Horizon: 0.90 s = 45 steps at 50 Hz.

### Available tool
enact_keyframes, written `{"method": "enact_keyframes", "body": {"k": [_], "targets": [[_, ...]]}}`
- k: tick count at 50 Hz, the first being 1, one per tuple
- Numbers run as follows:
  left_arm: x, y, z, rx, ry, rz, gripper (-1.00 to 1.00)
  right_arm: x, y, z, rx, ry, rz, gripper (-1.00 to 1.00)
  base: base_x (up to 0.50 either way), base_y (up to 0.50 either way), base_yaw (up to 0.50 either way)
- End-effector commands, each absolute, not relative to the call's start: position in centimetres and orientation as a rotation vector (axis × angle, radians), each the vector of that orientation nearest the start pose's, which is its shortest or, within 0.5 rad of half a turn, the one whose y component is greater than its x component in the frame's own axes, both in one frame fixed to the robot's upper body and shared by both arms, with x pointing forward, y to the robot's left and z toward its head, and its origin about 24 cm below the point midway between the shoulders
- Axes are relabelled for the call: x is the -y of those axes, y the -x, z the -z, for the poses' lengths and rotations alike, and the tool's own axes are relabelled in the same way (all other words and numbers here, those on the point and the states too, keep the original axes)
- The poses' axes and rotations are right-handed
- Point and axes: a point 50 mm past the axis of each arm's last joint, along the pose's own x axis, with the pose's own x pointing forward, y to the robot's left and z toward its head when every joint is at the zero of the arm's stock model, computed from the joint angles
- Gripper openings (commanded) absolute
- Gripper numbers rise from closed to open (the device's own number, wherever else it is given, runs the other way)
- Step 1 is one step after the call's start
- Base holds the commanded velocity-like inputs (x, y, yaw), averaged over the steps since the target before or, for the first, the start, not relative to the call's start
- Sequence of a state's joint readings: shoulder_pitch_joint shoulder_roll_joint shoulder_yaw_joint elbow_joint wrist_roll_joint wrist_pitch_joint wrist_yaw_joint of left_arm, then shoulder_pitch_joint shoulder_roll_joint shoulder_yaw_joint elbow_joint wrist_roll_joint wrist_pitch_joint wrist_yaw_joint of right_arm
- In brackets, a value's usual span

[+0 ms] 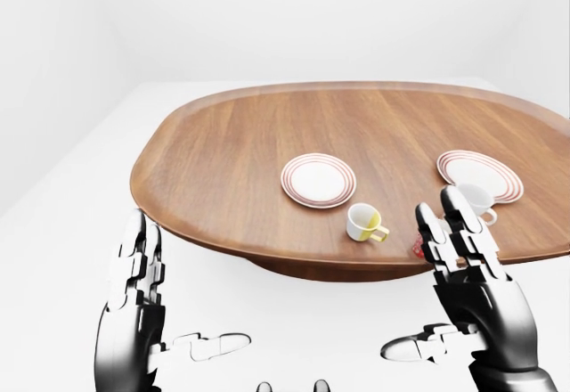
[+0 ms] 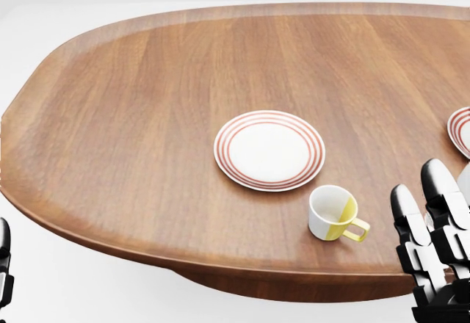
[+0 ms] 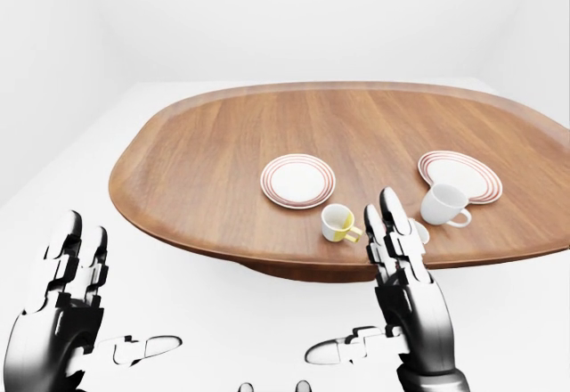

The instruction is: Put the red mug on the left plate.

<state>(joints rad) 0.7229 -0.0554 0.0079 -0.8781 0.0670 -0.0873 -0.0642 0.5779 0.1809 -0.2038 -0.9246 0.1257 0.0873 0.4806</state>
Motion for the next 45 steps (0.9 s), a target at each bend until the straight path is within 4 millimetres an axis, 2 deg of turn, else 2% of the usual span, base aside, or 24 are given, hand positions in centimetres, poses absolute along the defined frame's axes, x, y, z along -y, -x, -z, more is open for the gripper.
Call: {"method": "enact_keyframes", "body": {"k": [1,25,26,30,45], "targets": [[-17.44,-11.57,-12.91,0.264,-0.133,-0.158,1.0,17.62,-12.55,-14.08,0.31,-0.018,-0.127,1.0,0.33,-0.46,0.0],[-17.34,-11.66,-12.85,0.263,-0.138,-0.154,1.0,17.2,-12.81,-14.38,0.319,-0.002,-0.132,1.0,0.39,-0.38,0.0],[-17.32,-11.68,-12.83,0.263,-0.139,-0.154,1.0,17.1,-12.62,-14.18,0.282,0.054,-0.088,1.0,0.5,0.04,0.0],[-17.32,-11.68,-12.78,0.26,-0.14,-0.153,1.0,17.06,-12.51,-14.09,0.273,0.078,-0.058,1.0,0.5,0.08,0.0],[-17.34,-11.63,-12.8,0.26,-0.139,-0.153,1.0,17.15,-12.53,-14.03,0.27,0.076,-0.054,1.0,0.5,0.21,0.0]]}}
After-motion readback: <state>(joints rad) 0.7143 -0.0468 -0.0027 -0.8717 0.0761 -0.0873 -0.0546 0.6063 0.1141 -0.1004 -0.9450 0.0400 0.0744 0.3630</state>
